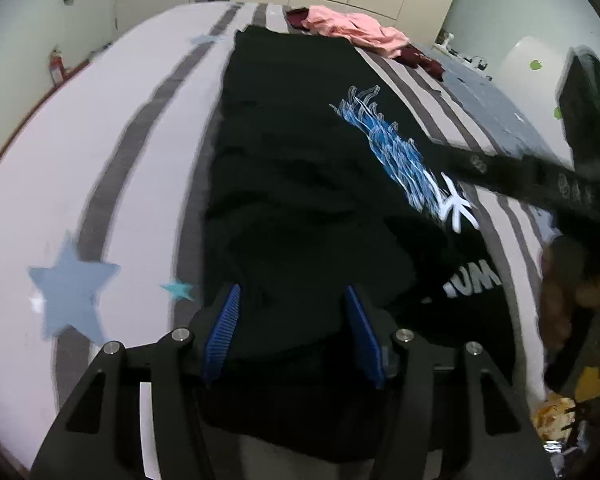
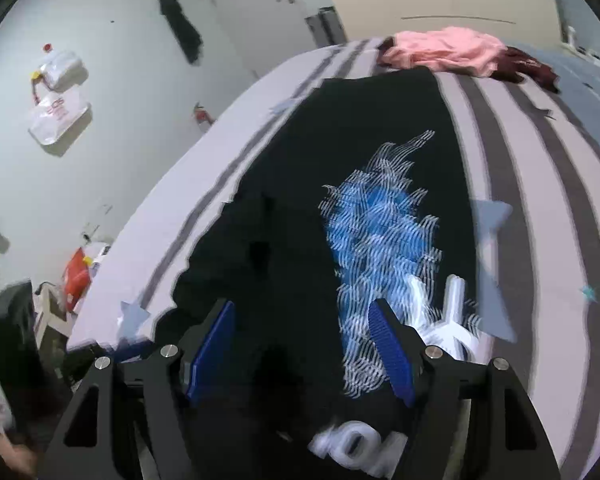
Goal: Fold clothes
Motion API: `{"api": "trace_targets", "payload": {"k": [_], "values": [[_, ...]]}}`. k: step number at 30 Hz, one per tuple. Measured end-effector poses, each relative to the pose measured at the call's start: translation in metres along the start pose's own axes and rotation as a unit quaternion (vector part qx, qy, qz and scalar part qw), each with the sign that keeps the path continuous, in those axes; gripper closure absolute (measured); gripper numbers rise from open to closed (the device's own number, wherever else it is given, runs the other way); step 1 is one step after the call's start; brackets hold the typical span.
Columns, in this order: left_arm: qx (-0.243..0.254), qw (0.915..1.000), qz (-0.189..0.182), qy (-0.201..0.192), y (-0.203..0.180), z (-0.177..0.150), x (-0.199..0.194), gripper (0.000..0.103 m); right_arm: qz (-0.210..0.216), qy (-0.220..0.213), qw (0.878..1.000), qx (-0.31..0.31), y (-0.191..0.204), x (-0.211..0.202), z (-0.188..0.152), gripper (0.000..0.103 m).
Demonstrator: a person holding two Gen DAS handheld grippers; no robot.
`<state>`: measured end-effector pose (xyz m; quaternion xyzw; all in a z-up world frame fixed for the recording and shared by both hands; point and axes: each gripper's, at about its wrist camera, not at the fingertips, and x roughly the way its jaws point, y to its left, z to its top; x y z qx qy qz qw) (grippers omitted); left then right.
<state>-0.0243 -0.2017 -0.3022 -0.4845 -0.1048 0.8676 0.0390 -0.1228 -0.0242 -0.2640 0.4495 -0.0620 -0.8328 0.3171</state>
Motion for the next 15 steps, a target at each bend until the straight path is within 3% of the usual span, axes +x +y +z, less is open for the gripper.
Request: {"api": "trace_targets", "payload": {"k": [9,11,12,15], "values": [[-0.025,0.9989,-0.038,0.002,0.013,-0.002,-0.007,0.052,0.049,-0.002,0.998,-0.043,0.036,0.058,0.038,0.037],[-0.039,0.9985,-0.039,-0.003,0.022,-0.002,-0.018,0.052,0.031,0.017,0.998,-0.06,0.038,0.075,0.036,0.038],[-0.046,0.9982,-0.038,-0.01,0.026,0.0,-0.023,0.052,0.009,0.033,0.997,-0.073,0.039,0.086,0.033,0.045],[-0.068,0.9962,-0.037,-0.039,0.04,0.013,-0.036,0.052,-0.022,0.057,0.996,-0.066,0.025,0.097,0.02,0.054]]}}
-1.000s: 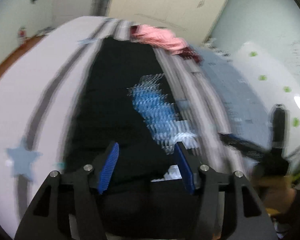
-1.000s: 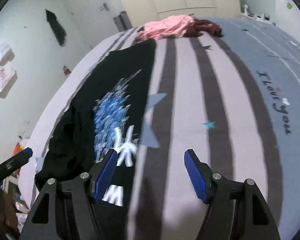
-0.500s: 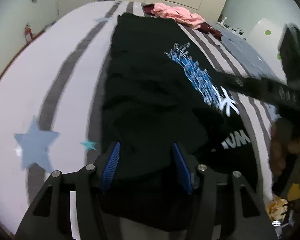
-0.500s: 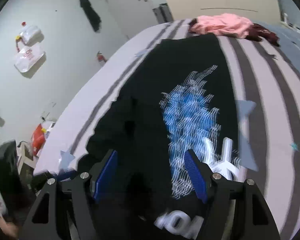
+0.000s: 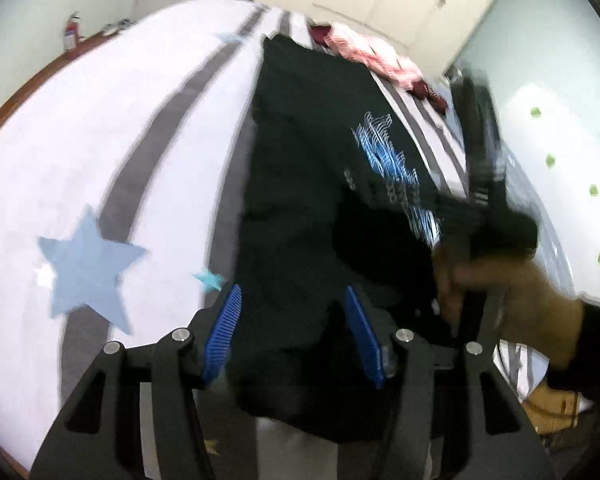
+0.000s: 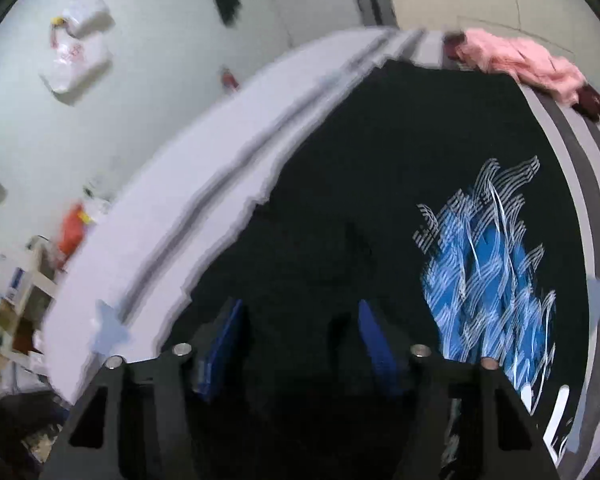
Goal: Fold clothes
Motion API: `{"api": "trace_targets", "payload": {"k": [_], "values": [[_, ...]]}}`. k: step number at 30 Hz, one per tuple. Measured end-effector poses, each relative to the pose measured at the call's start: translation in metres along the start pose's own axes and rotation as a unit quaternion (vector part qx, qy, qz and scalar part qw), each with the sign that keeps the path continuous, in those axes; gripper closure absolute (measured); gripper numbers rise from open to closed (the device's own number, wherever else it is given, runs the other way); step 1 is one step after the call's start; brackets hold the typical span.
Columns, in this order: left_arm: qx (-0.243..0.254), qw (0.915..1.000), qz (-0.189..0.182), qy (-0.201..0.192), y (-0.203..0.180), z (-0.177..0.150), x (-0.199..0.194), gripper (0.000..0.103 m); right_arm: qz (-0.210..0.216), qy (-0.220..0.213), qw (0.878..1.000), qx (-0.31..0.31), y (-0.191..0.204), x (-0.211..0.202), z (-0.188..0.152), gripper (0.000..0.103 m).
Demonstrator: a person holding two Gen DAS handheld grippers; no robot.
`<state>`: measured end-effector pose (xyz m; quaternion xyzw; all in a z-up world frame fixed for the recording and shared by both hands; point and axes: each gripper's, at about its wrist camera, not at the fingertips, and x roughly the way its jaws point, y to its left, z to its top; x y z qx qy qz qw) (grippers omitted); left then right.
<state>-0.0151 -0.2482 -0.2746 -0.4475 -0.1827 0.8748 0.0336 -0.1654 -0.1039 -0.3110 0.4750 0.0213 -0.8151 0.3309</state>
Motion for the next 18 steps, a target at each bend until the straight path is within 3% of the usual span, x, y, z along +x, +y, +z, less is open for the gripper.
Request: {"api": "trace_targets", "payload": {"k": [3,7,13,18], "values": [[-0.004,0.9997,-0.01,-0.02,0.002,0.019,0.002,0.052,-0.005,-0.007,1.0,0.013,-0.012,-0.008,-0.017,0.057],[0.03,0.9987,-0.028,-0.03,-0.012,0.038,0.022,0.052,-0.013,-0.017,0.999,0.037,-0.022,-0.022,-0.031,0.057],[0.055,0.9955,0.052,0.057,0.007,0.013,0.073,0.058,-0.038,-0.017,0.998,0.049,-0.036,-0.037,-0.044,0.057],[0.053,0.9966,0.048,0.041,0.01,0.014,0.055,0.058,-0.061,-0.008,0.997,0.047,-0.047,-0.044,-0.05,0.063]]}}
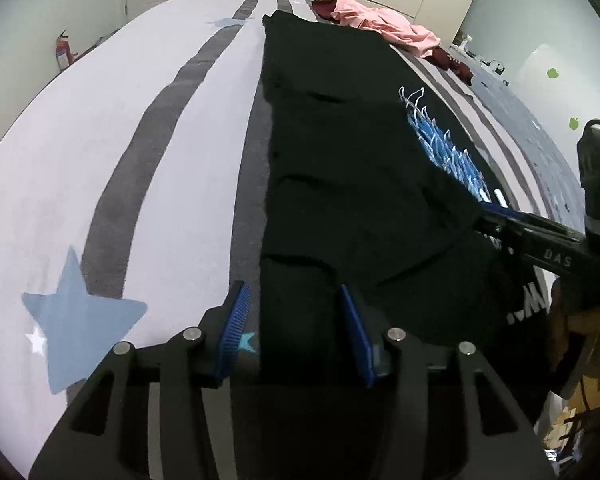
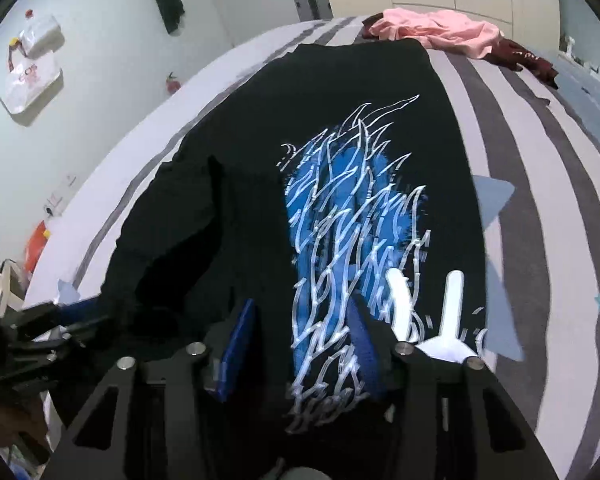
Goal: Fold clothes
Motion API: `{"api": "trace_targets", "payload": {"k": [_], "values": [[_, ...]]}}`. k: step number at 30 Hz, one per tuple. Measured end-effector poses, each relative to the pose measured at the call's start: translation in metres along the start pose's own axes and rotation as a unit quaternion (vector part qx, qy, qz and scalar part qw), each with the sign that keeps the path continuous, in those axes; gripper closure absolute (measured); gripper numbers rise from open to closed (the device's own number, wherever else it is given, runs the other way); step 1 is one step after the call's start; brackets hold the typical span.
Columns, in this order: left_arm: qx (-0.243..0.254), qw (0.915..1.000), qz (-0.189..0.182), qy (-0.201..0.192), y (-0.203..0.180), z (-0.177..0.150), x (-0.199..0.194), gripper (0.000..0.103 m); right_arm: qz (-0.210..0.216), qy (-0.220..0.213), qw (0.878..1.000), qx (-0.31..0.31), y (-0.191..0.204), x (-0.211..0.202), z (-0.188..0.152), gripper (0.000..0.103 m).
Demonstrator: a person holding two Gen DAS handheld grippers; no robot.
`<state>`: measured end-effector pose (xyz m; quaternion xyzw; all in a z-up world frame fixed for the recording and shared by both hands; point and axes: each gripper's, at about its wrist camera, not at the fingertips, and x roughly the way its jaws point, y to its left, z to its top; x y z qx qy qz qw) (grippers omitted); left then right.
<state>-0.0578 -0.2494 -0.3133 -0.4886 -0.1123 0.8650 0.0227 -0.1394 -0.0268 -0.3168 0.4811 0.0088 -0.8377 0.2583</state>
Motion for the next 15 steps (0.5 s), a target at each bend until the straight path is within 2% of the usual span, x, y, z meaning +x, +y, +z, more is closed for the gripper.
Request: {"api": "trace_targets", "payload": {"k": [4,6,10,12,15], "values": [[-0.009,0.9985,0.008,-0.053,0.006,0.036,-0.01,0.058,-0.006,-0.016,1.0,0.006,0.002,-0.01,0.01,0.063],[0.004,0.9978,0.026,-0.06,0.004,0.057,-0.001,0.058,-0.004,-0.037,0.999,0.009,0.005,-0.016,0.022,0.063],[0.041,0.9968,0.036,-0.058,-0.009,0.098,0.037,0.058,0.02,-0.058,0.998,-0.001,0.02,-0.014,0.048,0.062],[0.049,0.9971,0.04,-0.043,-0.011,0.106,0.056,0.058,0.036,-0.056,0.998,-0.012,0.029,0.001,0.063,0.062],[0.057,0.9972,0.044,-0.02,-0.011,0.111,0.081,0.058,0.042,-0.045,0.998,-0.035,0.039,0.018,0.069,0.062]]}}
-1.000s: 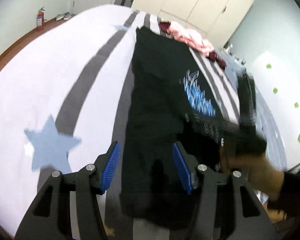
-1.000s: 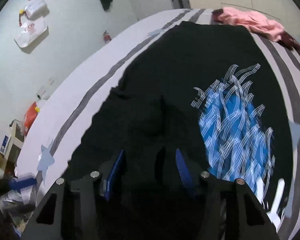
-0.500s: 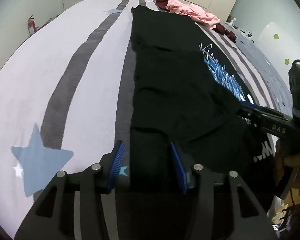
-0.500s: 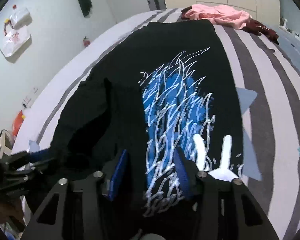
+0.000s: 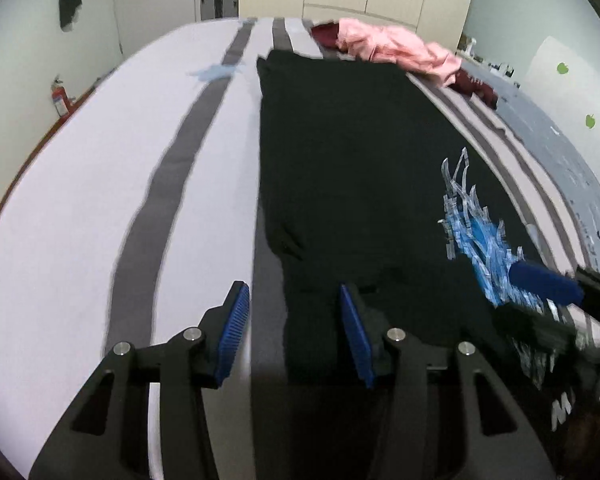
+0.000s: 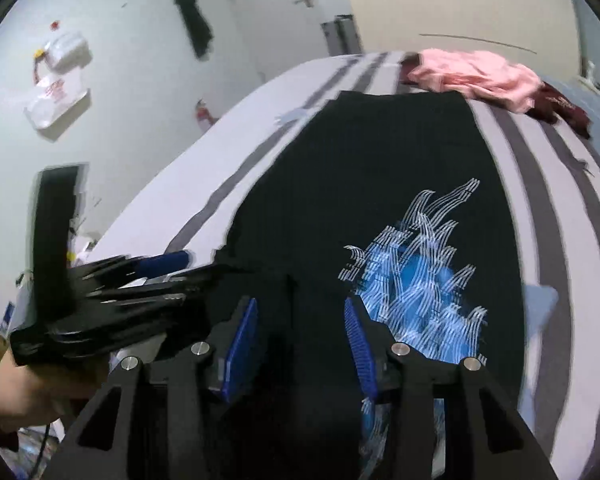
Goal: Fold clothes
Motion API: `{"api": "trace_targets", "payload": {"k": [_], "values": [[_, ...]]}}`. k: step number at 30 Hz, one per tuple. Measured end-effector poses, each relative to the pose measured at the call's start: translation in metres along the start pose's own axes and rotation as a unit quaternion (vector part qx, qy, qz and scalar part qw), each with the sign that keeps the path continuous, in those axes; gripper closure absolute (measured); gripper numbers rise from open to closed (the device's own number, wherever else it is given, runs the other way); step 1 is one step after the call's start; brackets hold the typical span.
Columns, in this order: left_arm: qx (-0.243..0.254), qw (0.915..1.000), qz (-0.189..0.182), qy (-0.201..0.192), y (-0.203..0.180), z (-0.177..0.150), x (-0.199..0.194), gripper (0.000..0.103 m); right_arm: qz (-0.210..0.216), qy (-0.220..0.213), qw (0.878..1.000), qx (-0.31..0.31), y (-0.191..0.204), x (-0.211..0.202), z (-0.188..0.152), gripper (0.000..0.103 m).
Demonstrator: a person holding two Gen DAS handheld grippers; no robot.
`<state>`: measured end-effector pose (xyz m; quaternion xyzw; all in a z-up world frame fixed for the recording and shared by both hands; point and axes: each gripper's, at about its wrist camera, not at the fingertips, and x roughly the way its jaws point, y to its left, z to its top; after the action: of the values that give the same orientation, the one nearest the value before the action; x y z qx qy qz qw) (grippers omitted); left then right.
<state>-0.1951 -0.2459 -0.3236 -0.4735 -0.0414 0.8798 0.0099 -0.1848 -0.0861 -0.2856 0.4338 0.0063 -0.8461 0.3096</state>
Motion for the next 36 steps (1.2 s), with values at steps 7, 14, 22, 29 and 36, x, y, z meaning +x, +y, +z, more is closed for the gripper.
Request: {"api": "trace_targets", "payload": {"k": [7,14,22,29,36], "values": [[-0.02,0.999,-0.036,-0.014,0.017,-0.013,-0.021,0.058,-0.037,0.032,0.999,-0.005,-0.018,0.021,-0.024,0.065],[-0.008,0.998,-0.06,-0.018,0.011,-0.072,-0.093,0.058,-0.043,0.013,0.998,0.044,-0.05,-0.008,-0.029,0.065],[0.01,0.9992,-0.024,0.031,-0.015,-0.148,-0.094,0.058,-0.043,0.018,0.997,0.056,-0.063,-0.046,-0.055,0.063],[-0.012,0.9997,-0.012,0.018,-0.019,-0.148,-0.106,0.058,-0.044,0.036,0.997,0.052,-0.064,-0.068,-0.092,0.063],[-0.046,0.9985,-0.021,-0.018,-0.007,-0.155,-0.15,0.058,-0.028,0.036,0.998,0.031,-0.059,-0.1,-0.111,0.06]]}}
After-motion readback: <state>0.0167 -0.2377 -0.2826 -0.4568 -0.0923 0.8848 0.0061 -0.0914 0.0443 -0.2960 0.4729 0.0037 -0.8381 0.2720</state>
